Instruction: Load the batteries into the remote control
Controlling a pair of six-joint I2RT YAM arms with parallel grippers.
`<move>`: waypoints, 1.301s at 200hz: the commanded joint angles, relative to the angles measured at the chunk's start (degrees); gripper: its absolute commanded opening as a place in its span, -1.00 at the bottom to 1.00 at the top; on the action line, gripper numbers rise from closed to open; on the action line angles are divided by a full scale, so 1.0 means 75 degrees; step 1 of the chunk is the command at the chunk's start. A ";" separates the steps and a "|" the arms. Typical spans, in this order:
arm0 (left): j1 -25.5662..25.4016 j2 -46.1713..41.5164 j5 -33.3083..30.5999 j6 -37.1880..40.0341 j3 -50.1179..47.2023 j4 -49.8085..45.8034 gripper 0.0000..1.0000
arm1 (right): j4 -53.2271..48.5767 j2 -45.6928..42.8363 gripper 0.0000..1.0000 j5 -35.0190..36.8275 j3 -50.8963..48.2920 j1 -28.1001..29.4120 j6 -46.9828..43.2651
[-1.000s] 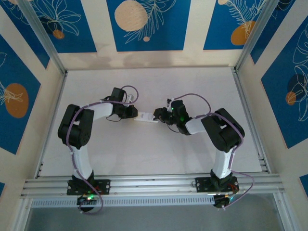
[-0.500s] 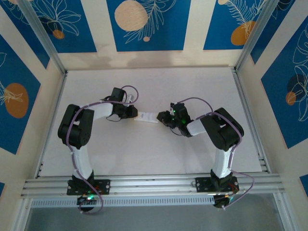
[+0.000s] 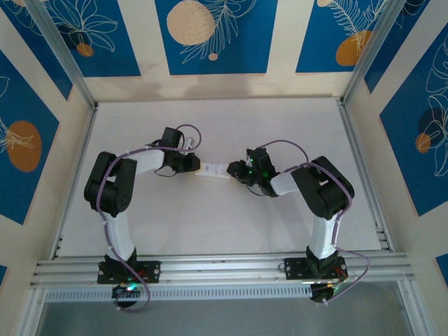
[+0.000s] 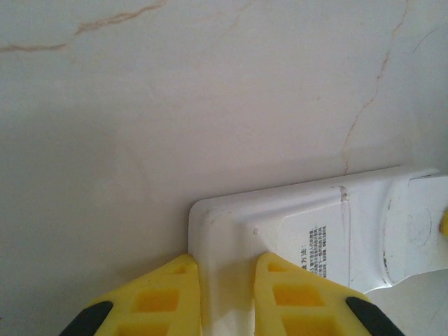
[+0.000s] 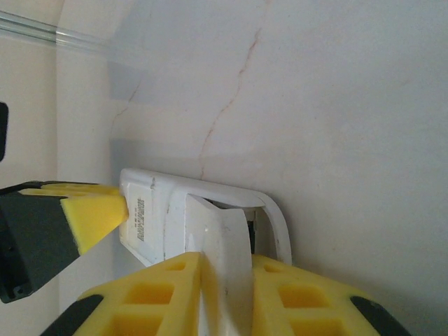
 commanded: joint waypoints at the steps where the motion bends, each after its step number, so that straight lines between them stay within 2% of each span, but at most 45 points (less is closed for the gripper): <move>1: -0.0223 0.0593 0.0186 0.0074 -0.0210 0.0115 -0.65 | -0.2218 0.0509 -0.46 0.0456 0.0010 0.0251 -0.0345; 46: -0.0224 0.0604 0.0223 0.0060 -0.0205 0.0143 -0.65 | -0.3654 0.0182 -0.34 0.1051 0.0527 0.0380 -0.0744; 78: -0.0223 0.0604 0.0223 0.0072 -0.0226 0.0143 -0.65 | -0.3895 -0.0151 -0.19 0.1034 0.0587 0.0363 -0.0951; 140: -0.0223 0.0629 0.0254 0.0072 -0.0225 0.0175 -0.66 | -0.4485 -0.0877 -0.03 0.1360 0.0701 0.0235 -0.1183; 174: -0.0223 0.0664 0.0281 0.0089 -0.0215 0.0171 -0.66 | -0.4164 -0.1133 -0.02 0.1155 0.0606 0.0171 -0.1340; 214: -0.0223 0.0671 0.0317 0.0100 -0.0195 0.0167 -0.67 | -0.4293 -0.1153 -0.03 0.0980 0.1071 0.0175 -0.1621; 260: -0.0223 0.0684 0.0316 0.0143 -0.0193 0.0169 -0.67 | -0.4217 -0.1311 -0.22 0.0998 0.1428 0.0192 -0.1746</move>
